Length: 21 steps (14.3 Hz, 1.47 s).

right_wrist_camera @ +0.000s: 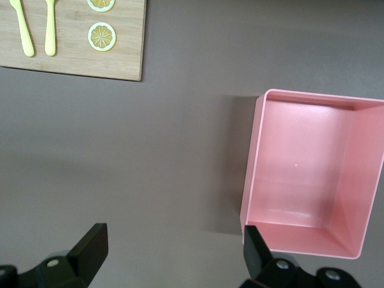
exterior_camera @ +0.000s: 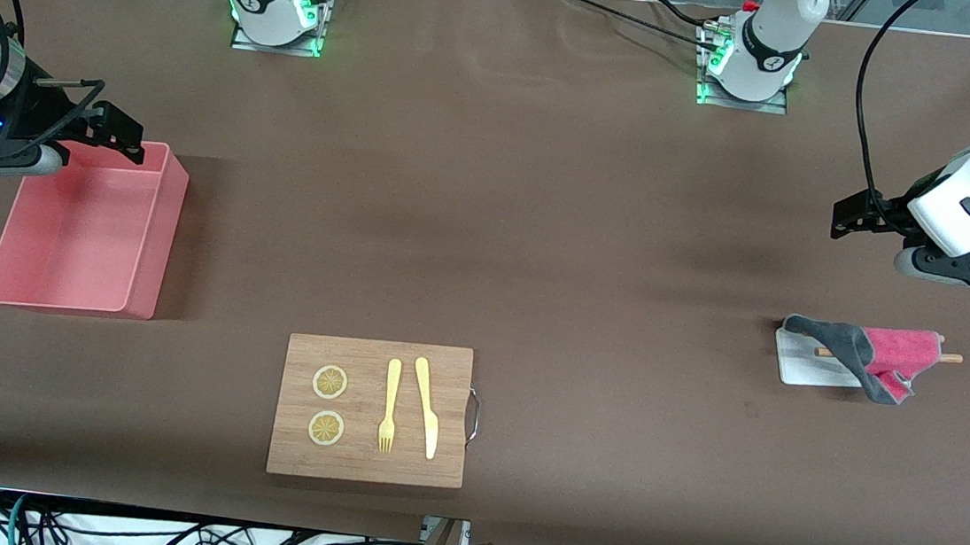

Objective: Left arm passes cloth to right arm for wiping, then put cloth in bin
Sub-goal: 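Lower the left gripper onto the grey-pink cloth on the chopstick rest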

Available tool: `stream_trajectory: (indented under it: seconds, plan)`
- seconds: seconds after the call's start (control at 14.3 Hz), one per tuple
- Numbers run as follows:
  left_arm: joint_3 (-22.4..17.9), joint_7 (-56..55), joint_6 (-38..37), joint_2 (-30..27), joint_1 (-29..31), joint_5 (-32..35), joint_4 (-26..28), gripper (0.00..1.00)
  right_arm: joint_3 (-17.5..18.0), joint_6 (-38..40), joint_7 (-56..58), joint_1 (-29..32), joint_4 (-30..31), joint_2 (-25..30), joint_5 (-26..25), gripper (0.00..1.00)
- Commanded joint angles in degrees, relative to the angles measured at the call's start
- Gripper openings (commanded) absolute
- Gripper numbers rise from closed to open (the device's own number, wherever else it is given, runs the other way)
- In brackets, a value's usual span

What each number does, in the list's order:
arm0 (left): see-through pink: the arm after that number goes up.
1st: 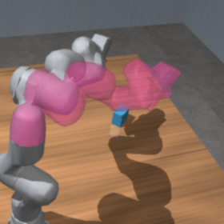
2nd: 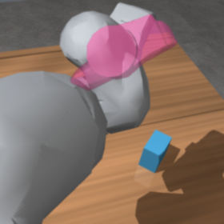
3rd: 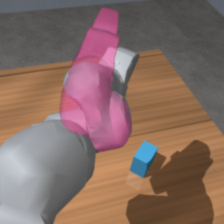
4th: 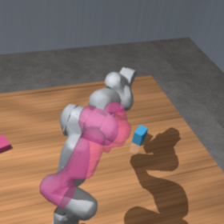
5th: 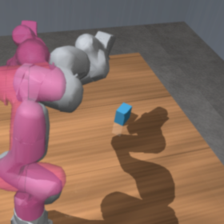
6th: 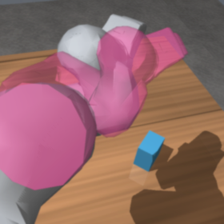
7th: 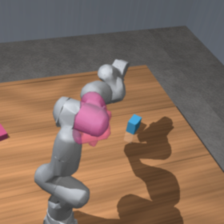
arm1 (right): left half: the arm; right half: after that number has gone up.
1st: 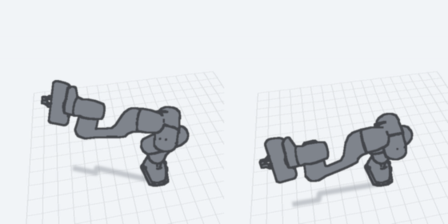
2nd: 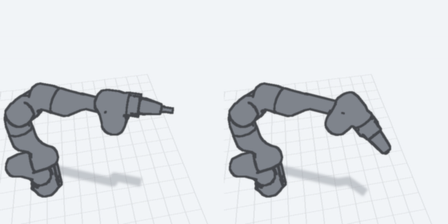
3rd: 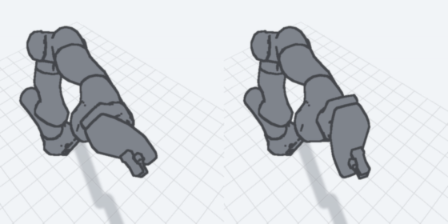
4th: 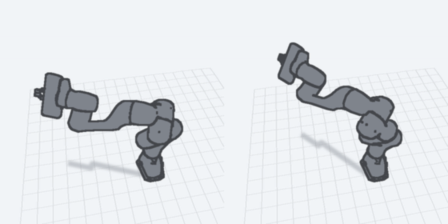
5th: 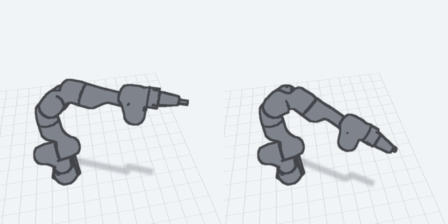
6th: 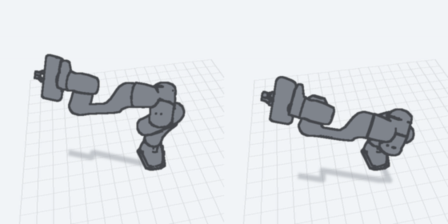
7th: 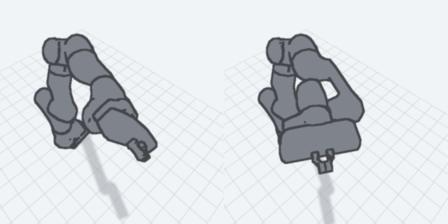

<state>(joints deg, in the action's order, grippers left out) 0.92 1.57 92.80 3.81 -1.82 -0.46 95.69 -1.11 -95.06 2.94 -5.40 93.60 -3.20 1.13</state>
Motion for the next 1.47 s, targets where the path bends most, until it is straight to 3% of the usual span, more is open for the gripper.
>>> stream_trajectory:
  seconds: [0.0,0.28,0.42,0.56,0.77,1.05,1.4]
  plan:
    - [-0.1,0.0,-1.5,2.9,3.0,-4.4,-3.4,1.00,0.3,0.8,0.8,0.6,-1.2,-0.4,-0.2,1.00]
    - [-0.1,4.6,-1.5,12.5,10.8,-12.7,-12.2,1.00,0.3,0.8,0.6,0.6,-1.2,-0.4,-0.2,1.00]
    - [-0.1,9.6,-0.9,17.9,13.0,-13.8,-16.6,1.00,0.3,0.9,0.5,0.6,-1.2,-0.4,-0.2,1.00]
    - [-0.1,13.1,0.0,25.2,16.1,-14.7,-24.3,1.00,0.3,0.9,0.4,0.7,-1.2,-0.4,-0.2,1.00]
    - [0.0,22.1,6.8,34.0,19.3,-14.8,-31.7,1.00,0.3,0.9,0.3,0.7,-1.2,-0.4,-0.2,1.00]
    - [-0.1,29.5,16.7,37.7,21.1,-15.8,-30.7,1.00,0.3,0.9,0.3,0.7,-1.2,-0.4,-0.2,1.00]
    - [-0.1,30.2,16.8,41.4,25.5,-21.2,-26.3,1.00,0.3,0.8,0.3,0.7,-1.2,-0.4,-0.2,1.00]
